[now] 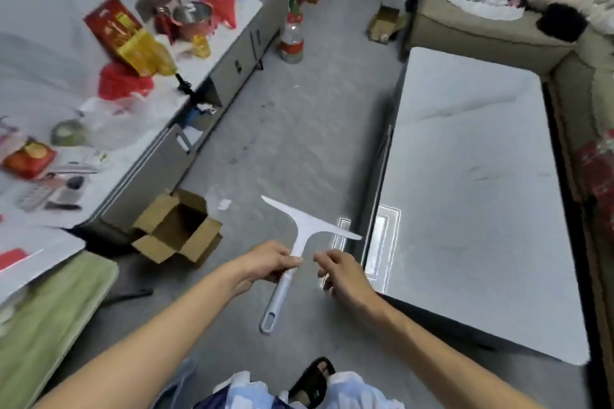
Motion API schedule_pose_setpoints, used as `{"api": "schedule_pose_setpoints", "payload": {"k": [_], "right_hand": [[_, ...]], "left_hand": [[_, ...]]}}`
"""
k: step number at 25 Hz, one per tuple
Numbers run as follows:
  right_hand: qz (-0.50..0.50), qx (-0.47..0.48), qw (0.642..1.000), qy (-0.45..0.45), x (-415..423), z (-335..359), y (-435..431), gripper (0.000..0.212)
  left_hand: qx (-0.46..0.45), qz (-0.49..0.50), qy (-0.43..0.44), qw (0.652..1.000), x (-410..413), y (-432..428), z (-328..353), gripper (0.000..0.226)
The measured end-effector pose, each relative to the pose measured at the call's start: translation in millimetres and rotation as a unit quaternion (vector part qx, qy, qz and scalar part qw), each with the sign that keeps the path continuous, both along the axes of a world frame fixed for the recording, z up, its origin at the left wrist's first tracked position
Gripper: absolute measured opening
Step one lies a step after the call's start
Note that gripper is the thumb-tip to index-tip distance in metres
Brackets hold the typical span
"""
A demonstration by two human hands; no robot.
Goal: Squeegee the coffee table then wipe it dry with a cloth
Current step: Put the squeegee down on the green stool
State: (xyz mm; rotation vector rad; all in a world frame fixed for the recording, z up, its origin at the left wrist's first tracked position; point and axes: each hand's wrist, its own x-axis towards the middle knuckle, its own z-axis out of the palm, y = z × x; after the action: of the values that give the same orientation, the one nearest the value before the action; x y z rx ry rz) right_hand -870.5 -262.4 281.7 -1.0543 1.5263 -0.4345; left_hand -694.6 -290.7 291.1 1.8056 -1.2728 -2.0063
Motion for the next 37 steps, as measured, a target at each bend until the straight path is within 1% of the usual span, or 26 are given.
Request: {"api": "schedule_pose_setpoints", "payload": {"k": [3, 5, 8, 11, 13, 17, 19, 23, 25, 27, 29, 32, 34, 37], "right_hand": [[0.055, 0.062, 0.992, -0.09, 102.4, -0.3, 22.9, 0.024], [0.07, 0.092, 0.986, -0.12, 160.2, 0.3, 39.4, 0.024], [0.111, 0.118, 0.977, -0.138, 263.1, 5.3, 101.2, 0.023], [0.131, 0.137, 0.97, -0.152, 351.1, 11.6, 176.6, 0.017], [0.124, 0.157, 0.965, -0.168, 389.8, 12.6, 213.6, 0.015], [0.115, 0.197, 0.96, -0.161, 461.4, 3.6, 263.2, 0.015], [0.109, 0.203, 0.961, -0.153, 491.8, -10.0, 266.3, 0.015], [0.097, 0.232, 0.956, -0.152, 553.7, -49.9, 254.9, 0.017], [0.104, 0.252, 0.95, -0.152, 589.8, -82.1, 243.8, 0.016], [0.102, 0.266, 0.947, -0.151, 623.5, -123.1, 231.5, 0.013], [0.087, 0.272, 0.948, -0.142, 657.0, -163.7, 220.7, 0.014], [0.062, 0.256, 0.956, -0.129, 703.7, -216.6, 205.0, 0.022], [0.059, 0.232, 0.964, -0.12, 734.2, -255.3, 194.6, 0.026], [0.048, 0.199, 0.973, -0.109, 775.8, -324.6, 192.1, 0.029]], "left_hand": [[-0.016, 0.062, -0.018, 0.998, 96.8, 64.3, 6.6, 0.013], [-0.024, 0.077, -0.017, 0.997, 144.4, 100.2, 10.5, 0.013], [-0.038, 0.117, -0.038, 0.992, 237.1, 186.9, 17.6, 0.007], [-0.066, 0.155, -0.092, 0.981, 319.5, 280.4, 20.0, 0.015], [-0.07, 0.175, -0.13, 0.973, 354.5, 326.0, 18.1, 0.024], [-0.071, 0.214, -0.186, 0.956, 420.4, 398.5, 3.4, 0.029], [-0.077, 0.219, -0.207, 0.95, 446.7, 410.4, -5.3, 0.029], [-0.052, 0.219, -0.252, 0.941, 498.6, 405.8, -31.6, 0.023], [-0.035, 0.211, -0.286, 0.934, 530.2, 394.8, -59.8, 0.026], [-0.029, 0.2, -0.316, 0.927, 560.6, 381.8, -102.2, 0.028], [-0.03, 0.204, -0.337, 0.919, 589.7, 370.6, -145.6, 0.023], [-0.063, 0.194, -0.372, 0.906, 624.0, 357.6, -205.9, 0.014], [-0.114, 0.183, -0.396, 0.893, 648.3, 351.5, -249.2, 0.012], [-0.168, 0.179, -0.398, 0.884, 686.6, 347.6, -319.7, 0.012]]}}
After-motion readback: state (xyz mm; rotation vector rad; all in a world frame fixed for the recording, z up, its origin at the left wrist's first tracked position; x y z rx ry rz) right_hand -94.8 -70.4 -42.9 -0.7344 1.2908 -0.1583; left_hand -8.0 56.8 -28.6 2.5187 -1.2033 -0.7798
